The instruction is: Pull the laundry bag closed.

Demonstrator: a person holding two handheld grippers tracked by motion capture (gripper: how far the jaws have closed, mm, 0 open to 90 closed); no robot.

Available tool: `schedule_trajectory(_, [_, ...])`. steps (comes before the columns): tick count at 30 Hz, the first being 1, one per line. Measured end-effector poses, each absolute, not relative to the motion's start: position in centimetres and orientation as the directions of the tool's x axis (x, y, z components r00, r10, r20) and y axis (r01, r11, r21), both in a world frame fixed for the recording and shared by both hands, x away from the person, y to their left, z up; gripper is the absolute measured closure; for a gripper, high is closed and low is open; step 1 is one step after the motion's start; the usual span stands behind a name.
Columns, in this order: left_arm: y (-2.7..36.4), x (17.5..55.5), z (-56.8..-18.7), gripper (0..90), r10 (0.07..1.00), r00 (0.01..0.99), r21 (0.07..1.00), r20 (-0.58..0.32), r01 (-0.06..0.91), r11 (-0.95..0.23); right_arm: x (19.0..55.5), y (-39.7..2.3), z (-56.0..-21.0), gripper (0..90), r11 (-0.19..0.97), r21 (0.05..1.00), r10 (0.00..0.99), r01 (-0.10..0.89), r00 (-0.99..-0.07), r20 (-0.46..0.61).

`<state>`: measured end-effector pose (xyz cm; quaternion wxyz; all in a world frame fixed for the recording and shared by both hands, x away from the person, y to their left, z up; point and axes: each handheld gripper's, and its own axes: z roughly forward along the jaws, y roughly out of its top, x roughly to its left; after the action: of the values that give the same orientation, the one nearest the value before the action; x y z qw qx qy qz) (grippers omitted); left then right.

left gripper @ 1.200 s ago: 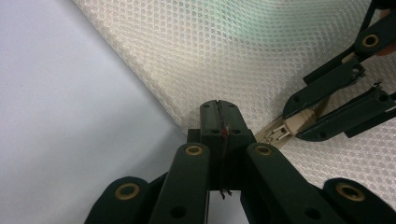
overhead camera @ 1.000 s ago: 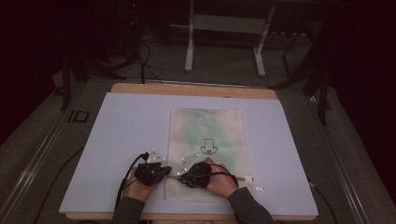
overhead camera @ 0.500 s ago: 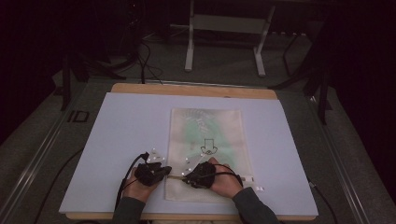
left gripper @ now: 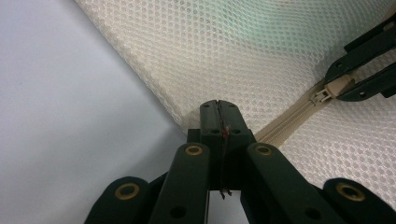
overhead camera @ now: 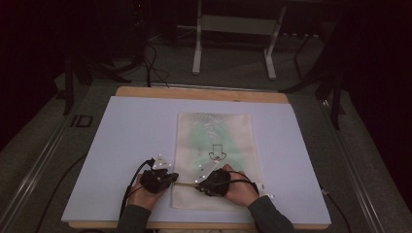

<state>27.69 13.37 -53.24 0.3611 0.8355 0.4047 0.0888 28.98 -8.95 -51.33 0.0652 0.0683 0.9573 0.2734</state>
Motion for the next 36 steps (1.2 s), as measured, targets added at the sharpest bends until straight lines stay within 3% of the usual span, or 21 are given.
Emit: schedule_trajectory(36, [13.3, 27.6, -53.2, 89.7, 0.742, 0.656, 0.674, -0.137, 0.611, -0.415, 28.2, -11.5, -51.2, 82.5, 0.843, 0.527, 0.184, 0.107, -0.978, -0.097])
